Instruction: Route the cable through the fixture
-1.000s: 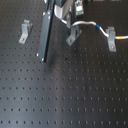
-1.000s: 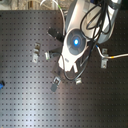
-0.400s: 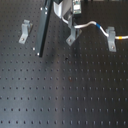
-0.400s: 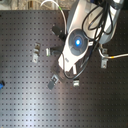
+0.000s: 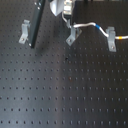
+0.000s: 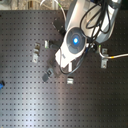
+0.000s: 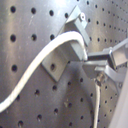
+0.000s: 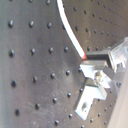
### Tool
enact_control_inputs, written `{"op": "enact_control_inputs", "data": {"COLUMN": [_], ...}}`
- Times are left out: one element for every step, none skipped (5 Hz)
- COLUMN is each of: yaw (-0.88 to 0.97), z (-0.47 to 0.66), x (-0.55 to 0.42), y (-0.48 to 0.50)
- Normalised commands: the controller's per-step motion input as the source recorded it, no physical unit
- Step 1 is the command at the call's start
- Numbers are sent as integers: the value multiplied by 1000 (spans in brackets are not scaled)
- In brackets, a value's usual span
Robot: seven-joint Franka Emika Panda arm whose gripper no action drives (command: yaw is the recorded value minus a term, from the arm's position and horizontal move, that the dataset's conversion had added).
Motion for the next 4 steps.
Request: {"op": "enact_control_inputs", "data": {"yaw": [286,211,103,166], "z": [-56,-5,0,13], "x": [266,496,110,-282], "y": [-73,-18,-95,-154]}}
